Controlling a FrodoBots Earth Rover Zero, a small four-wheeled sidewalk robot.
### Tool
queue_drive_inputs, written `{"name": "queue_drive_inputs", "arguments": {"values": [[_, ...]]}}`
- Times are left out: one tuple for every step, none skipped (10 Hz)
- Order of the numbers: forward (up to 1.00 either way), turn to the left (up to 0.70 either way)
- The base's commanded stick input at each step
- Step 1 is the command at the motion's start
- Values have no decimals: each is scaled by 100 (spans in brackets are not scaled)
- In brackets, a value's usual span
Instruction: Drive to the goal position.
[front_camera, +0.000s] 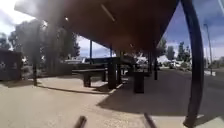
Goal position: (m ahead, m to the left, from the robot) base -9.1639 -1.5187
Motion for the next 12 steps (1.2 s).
{"name": "queue_drive_inputs", "arguments": {"values": [[0, -70], [0, -70], [0, -70], [0, -70], [0, -70], [0, -70], [0, -70], [0, -70], [0, -70], [0, -70], [0, -70], [0, -70]]}}
